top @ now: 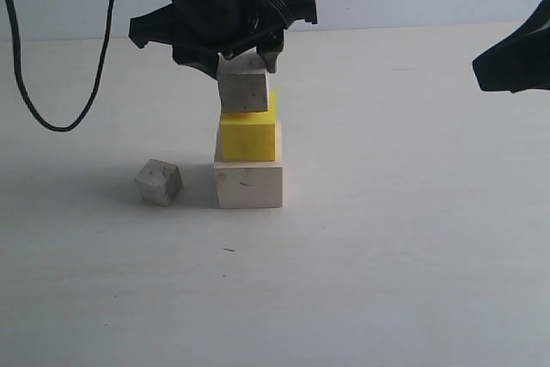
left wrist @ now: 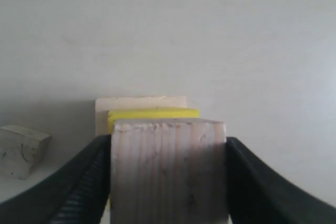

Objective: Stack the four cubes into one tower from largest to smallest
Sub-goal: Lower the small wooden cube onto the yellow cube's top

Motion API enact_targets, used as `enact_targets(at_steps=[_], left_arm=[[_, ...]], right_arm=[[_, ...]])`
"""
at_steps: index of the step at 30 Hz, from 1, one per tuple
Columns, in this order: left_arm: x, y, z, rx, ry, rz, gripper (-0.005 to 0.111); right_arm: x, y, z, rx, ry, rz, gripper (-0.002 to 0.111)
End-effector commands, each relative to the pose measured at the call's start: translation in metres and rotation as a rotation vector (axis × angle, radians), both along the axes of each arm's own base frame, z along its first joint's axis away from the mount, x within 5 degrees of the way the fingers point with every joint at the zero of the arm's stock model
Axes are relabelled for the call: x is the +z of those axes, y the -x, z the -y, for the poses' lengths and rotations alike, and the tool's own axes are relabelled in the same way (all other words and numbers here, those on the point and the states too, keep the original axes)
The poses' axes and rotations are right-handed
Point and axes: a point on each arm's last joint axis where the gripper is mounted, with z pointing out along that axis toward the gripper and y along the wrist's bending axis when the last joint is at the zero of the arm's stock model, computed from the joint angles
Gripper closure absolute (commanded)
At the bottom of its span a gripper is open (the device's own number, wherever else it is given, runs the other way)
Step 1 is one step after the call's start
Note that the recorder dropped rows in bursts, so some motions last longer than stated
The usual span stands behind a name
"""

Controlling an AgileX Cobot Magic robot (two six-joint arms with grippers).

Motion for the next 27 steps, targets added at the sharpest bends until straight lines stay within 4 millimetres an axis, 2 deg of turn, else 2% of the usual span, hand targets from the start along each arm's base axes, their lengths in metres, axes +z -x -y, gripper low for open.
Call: enact_targets(at_steps=[1, 27], left_arm=[[0.0026, 0.0020, 0.0034, -0.006, 0.006, 0.011, 0.107], [-0.0003, 0.0008, 0.0018, 0.013, -0.016, 0.010, 0.107]], right_arm=[[0.0010, 0.0010, 0.0006, -0.001, -0.009, 0.014, 0.108], [0.0011, 0.0012, 0.0002, 0.000, -0.013, 0.011, 0.108]])
